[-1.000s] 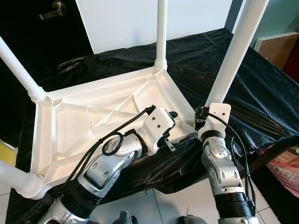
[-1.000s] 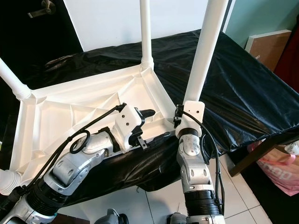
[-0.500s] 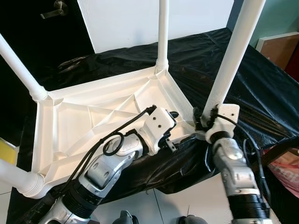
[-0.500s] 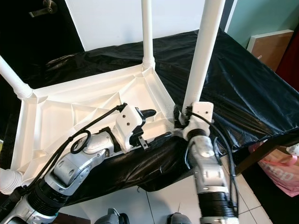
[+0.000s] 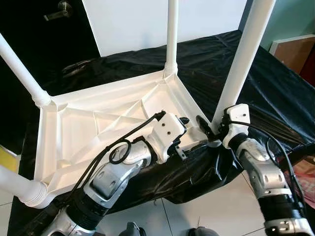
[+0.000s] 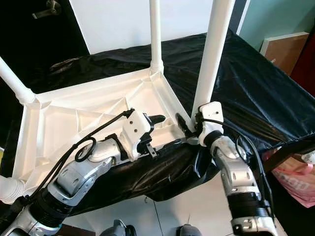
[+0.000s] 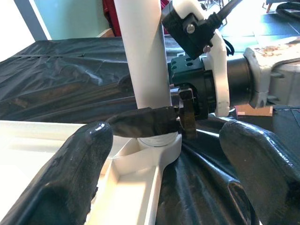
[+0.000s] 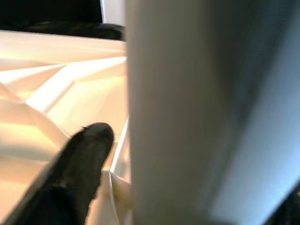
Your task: Building children table
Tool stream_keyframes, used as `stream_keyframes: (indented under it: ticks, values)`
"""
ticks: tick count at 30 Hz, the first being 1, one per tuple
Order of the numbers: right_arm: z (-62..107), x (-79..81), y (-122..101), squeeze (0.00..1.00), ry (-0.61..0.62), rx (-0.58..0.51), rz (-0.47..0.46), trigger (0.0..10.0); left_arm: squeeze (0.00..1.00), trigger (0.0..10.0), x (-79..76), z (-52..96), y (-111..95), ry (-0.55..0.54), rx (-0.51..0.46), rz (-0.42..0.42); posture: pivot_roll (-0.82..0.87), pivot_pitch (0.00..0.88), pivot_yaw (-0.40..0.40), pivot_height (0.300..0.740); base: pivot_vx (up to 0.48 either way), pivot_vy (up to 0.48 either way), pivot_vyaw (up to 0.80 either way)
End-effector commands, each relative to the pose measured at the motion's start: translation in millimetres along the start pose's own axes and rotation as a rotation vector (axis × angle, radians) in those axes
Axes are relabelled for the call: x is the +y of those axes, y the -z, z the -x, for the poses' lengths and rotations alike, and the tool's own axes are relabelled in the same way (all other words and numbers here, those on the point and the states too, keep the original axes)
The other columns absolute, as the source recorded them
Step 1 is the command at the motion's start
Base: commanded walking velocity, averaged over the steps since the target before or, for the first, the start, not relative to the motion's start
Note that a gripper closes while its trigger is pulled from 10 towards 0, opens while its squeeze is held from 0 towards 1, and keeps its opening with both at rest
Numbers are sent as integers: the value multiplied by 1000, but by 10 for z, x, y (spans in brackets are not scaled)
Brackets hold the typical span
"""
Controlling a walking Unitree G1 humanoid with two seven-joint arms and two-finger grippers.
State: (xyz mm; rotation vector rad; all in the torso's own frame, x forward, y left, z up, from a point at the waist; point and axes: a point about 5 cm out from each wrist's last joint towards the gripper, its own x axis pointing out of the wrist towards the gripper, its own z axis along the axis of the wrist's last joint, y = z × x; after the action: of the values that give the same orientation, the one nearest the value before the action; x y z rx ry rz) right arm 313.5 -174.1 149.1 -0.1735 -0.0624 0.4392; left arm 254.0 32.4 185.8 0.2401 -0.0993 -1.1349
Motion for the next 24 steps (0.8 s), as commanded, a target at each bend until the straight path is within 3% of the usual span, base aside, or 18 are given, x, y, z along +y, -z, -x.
stream_keyframes:
  ticks: [1,2,13,14,15,16,24]
  values:
    - [-25,24,42,0,-41,17,5,3804,0,10000,-49,7,-2,107,6,-9,-78,62,52,740,0,0,0]
    - [-23,15,64,0,-54,31,0,0,0,10000,-47,10,-3,105,7,-9,-73,66,53,740,0,0,0]
    - [46,-46,192,0,-68,80,-12,0,0,10000,-41,36,-8,96,8,-5,-71,80,57,740,0,0,0]
    - [55,-55,208,0,-60,88,-15,7686,0,10000,-42,38,-8,96,8,-4,-72,81,58,740,0,0,0]
    - [55,-55,208,0,-60,88,-15,7686,0,10000,-42,38,-8,96,8,-4,-72,81,58,740,0,0,0]
    - [64,-67,226,0,-47,91,-23,10000,0,10000,-43,38,-7,98,9,-4,-73,81,59,740,0,0,0]
    - [88,-65,233,0,-2,89,-43,10000,0,10000,-48,36,-6,103,8,-4,-78,82,63,740,0,0,0]
